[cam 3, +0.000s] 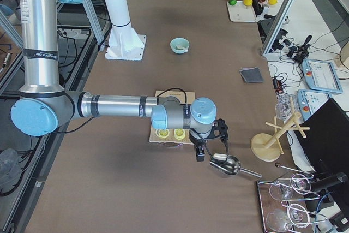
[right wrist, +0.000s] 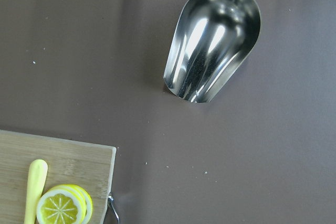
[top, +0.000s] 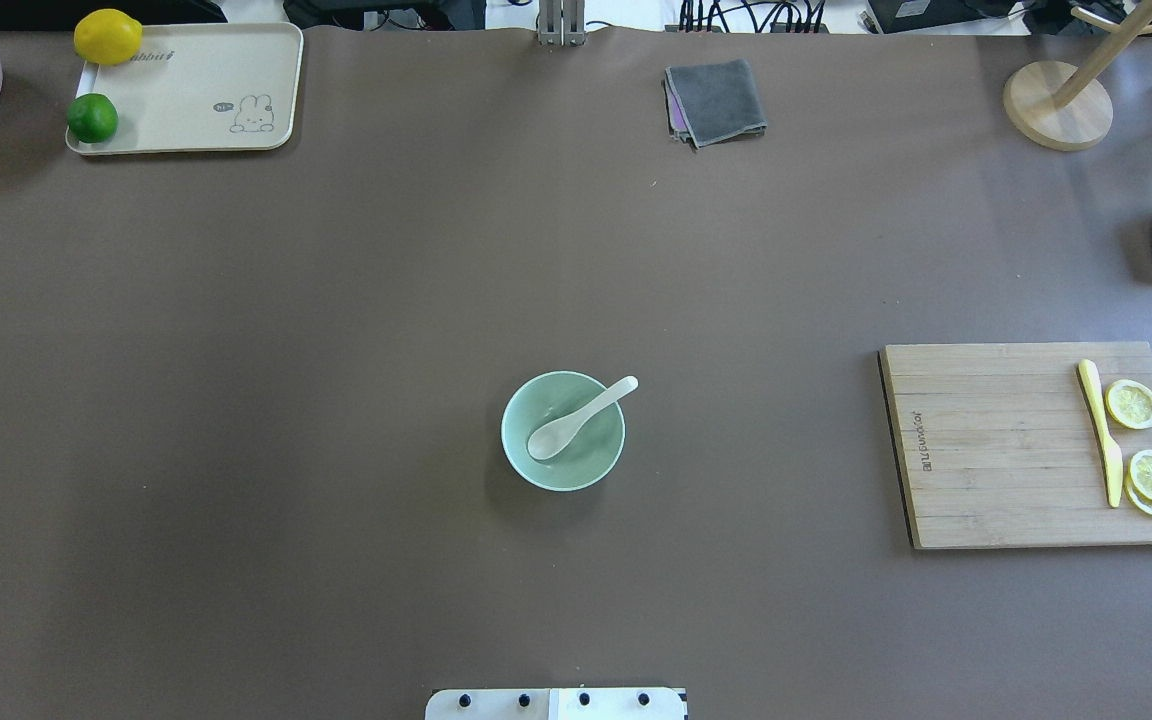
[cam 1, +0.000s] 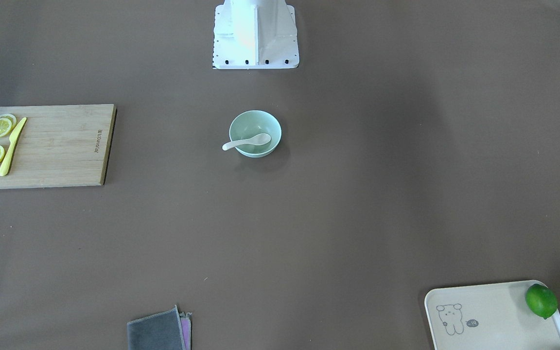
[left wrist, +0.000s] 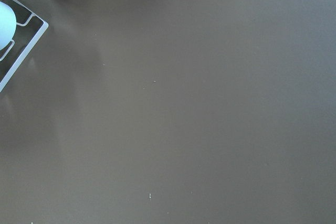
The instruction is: Place spoon in bowl
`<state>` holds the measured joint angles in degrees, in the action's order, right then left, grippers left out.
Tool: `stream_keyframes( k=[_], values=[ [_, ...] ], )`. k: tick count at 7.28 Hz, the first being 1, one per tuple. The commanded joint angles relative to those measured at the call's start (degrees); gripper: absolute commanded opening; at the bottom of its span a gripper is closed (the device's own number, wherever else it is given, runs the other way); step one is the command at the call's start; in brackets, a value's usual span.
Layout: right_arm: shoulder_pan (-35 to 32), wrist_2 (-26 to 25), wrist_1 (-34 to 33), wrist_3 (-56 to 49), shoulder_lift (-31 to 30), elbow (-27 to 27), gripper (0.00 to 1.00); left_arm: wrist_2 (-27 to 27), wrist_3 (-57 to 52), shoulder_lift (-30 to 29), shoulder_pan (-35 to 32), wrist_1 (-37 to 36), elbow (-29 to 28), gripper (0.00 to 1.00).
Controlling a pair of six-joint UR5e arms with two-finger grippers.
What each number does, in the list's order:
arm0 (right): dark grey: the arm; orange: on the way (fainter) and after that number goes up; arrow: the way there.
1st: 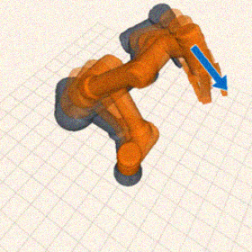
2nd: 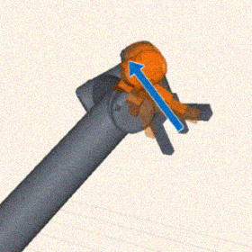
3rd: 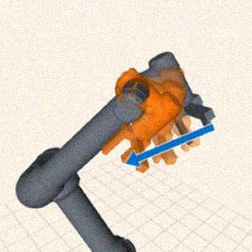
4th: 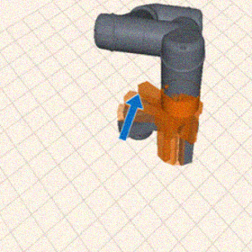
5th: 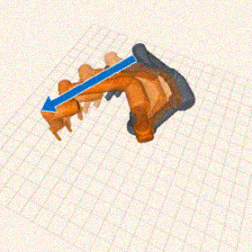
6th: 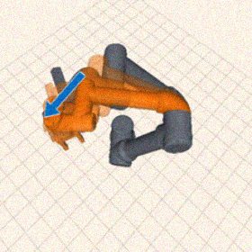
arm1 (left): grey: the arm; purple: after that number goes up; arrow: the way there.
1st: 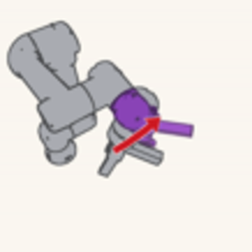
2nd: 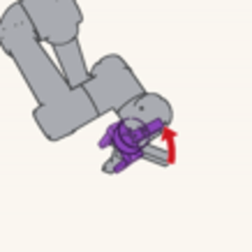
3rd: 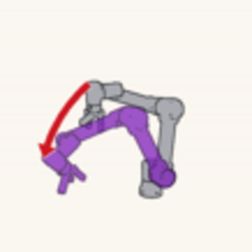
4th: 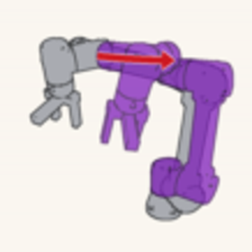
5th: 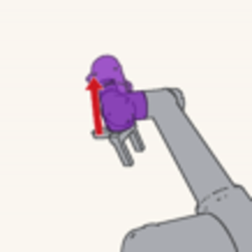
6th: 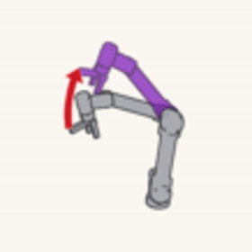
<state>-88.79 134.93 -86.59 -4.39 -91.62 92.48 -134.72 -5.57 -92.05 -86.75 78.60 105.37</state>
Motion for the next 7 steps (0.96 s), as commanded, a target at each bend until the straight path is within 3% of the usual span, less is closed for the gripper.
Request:
stream_keyframes(
  k=[1,7],
  values=[
    [-0.2,0.0,-0.2,-0.1,0.0,0.3,1.00,0.0,-0.3,0.5,-0.1,0.1,0.3,0.98],
    [-0.2,0.5,-0.2,0.0,0.3,0.4,1.00,0.3,-0.5,3.8,0.0,5.5,0.3,0.98]
  ],
)
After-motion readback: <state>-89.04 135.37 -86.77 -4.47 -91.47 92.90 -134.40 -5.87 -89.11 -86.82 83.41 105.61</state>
